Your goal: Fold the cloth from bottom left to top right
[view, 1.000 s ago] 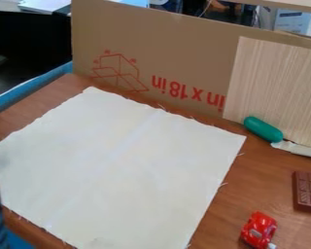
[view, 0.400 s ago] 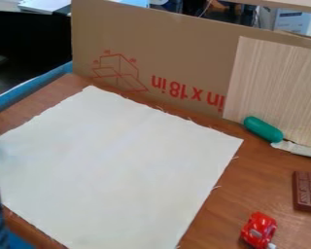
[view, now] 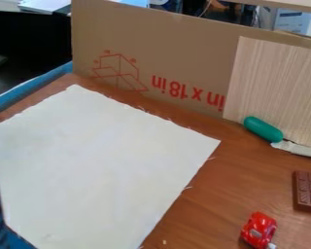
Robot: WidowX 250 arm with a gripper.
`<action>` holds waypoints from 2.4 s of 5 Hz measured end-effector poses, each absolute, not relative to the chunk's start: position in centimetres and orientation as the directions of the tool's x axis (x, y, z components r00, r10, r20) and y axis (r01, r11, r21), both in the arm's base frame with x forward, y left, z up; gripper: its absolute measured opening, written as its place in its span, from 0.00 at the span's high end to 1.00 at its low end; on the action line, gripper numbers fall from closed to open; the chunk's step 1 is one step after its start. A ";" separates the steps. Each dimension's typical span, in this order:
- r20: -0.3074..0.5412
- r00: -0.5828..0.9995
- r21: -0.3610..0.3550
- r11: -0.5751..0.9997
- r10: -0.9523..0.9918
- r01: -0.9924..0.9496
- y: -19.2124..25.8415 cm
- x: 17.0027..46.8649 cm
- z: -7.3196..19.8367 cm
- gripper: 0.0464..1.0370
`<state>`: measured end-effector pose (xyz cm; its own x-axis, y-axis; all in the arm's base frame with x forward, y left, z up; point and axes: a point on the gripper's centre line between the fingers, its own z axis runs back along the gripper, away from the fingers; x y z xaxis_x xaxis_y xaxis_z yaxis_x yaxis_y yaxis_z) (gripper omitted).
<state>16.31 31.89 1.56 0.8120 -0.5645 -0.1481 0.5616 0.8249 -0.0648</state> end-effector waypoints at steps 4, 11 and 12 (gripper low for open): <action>0.110 0.797 -0.082 0.794 -0.594 0.602 23.0 19.2 7.0 1.00; -0.174 0.874 -0.271 0.875 -0.455 0.401 4.3 35.8 9.7 1.00; -0.210 0.869 -0.290 0.878 -0.448 0.382 1.8 37.2 9.6 1.00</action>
<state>37.23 1.76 9.63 0.8692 -0.4475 -0.2103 0.3817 0.8776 -0.2900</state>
